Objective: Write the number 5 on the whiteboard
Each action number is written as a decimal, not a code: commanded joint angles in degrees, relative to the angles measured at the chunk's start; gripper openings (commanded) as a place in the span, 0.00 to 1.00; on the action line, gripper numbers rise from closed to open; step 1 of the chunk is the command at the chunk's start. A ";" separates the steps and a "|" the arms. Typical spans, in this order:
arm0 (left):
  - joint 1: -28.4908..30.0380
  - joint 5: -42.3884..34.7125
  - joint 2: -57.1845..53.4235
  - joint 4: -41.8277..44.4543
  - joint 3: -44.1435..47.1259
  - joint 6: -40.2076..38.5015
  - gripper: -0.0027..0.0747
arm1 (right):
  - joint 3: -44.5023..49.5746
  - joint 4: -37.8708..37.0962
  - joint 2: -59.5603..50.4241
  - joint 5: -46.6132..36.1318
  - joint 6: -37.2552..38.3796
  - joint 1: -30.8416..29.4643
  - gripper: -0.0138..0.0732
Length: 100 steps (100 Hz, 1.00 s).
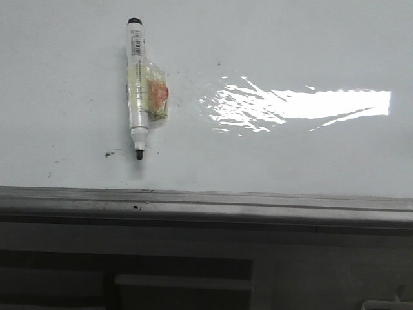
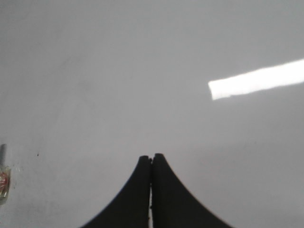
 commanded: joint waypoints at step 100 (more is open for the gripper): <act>-30.04 -9.37 57.87 -13.11 -23.55 8.52 0.61 | -18.35 -3.21 18.87 14.56 -7.44 4.33 0.50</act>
